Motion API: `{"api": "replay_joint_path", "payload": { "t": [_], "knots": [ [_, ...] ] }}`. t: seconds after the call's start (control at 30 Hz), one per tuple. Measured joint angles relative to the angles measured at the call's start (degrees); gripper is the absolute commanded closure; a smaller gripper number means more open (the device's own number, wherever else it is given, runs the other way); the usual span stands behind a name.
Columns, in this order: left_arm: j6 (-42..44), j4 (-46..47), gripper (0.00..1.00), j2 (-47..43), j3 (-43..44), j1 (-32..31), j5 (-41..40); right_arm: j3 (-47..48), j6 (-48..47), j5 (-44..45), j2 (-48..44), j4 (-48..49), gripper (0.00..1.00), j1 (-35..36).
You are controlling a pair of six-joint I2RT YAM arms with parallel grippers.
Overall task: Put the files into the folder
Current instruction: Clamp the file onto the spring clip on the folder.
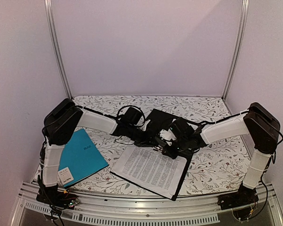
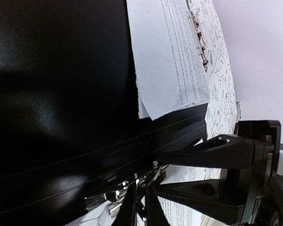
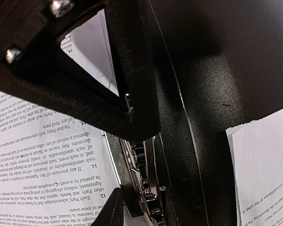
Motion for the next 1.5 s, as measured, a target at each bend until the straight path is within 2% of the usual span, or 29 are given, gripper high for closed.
{"api": "replay_joint_path", "payload": {
  "t": [0.23, 0.93, 1.23, 1.5],
  "knots": [
    [-0.04, 0.26, 1.0, -0.44, -0.79, 0.17, -0.42, 0.04, 1.64, 1.6, 0.13, 0.13, 1.0, 0.63],
    [-0.55, -4.5, 0.94, 0.02, 3.28, 0.46, -0.48, 0.44, 3.15, 1.75, 0.81, 1.11, 1.0, 0.83],
    [-3.17, -0.07, 0.83, 0.02, 2.62, 0.46, 1.75, 0.44, 3.17, 1.84, 0.9, 1.46, 1.0, 0.83],
    [-4.52, 2.23, 0.8, 0.04, 2.73, 0.35, 2.23, 0.44, 3.17, 1.9, 0.96, 1.77, 1.0, 0.81]
  ]
}}
